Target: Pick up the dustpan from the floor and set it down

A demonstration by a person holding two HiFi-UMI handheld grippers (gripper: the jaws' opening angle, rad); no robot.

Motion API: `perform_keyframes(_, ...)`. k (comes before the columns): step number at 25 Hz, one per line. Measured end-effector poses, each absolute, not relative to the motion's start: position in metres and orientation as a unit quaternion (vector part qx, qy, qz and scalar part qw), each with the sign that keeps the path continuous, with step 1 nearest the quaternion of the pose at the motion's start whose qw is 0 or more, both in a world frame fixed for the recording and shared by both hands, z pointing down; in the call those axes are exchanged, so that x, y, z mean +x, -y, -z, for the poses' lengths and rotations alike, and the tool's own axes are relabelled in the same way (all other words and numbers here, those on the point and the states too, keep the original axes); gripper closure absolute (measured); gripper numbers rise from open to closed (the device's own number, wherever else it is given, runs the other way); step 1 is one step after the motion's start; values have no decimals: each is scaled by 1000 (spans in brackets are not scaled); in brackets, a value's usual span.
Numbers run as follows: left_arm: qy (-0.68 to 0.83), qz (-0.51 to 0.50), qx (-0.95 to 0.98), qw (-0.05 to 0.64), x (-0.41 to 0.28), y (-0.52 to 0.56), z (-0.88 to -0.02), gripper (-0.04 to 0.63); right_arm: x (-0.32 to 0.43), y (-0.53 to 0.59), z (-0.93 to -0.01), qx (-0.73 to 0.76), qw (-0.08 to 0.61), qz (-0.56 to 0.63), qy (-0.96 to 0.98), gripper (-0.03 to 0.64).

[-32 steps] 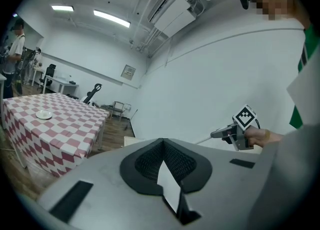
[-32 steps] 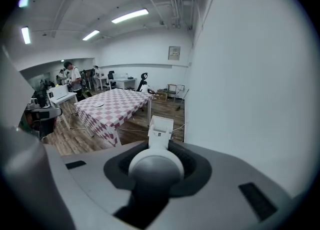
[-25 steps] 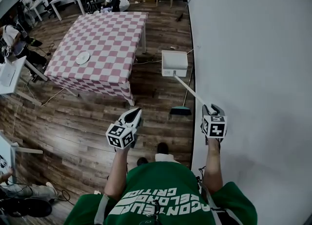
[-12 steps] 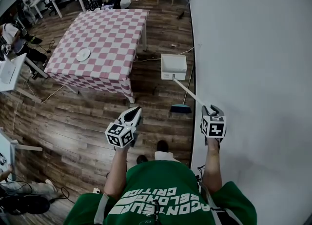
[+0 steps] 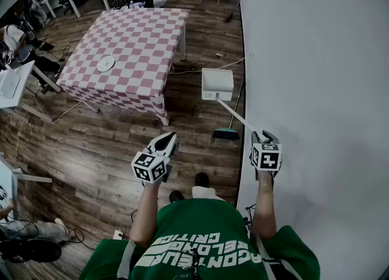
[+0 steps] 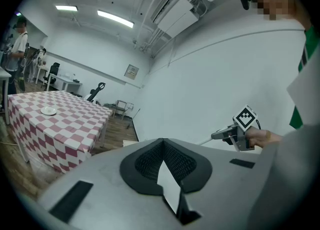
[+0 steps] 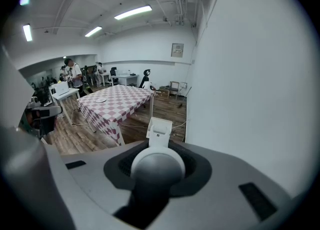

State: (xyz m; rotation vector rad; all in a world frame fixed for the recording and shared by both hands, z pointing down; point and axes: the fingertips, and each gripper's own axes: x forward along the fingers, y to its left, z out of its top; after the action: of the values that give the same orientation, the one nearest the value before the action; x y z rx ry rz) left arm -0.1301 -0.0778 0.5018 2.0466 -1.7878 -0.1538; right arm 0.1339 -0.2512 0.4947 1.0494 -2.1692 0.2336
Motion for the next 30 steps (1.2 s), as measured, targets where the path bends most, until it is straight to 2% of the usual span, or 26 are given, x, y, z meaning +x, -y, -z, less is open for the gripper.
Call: perform_keyframes(30, 722, 47, 641, 257, -170, 57, -546, 592, 71, 282, -614, 281, 461, -113, 834, 505)
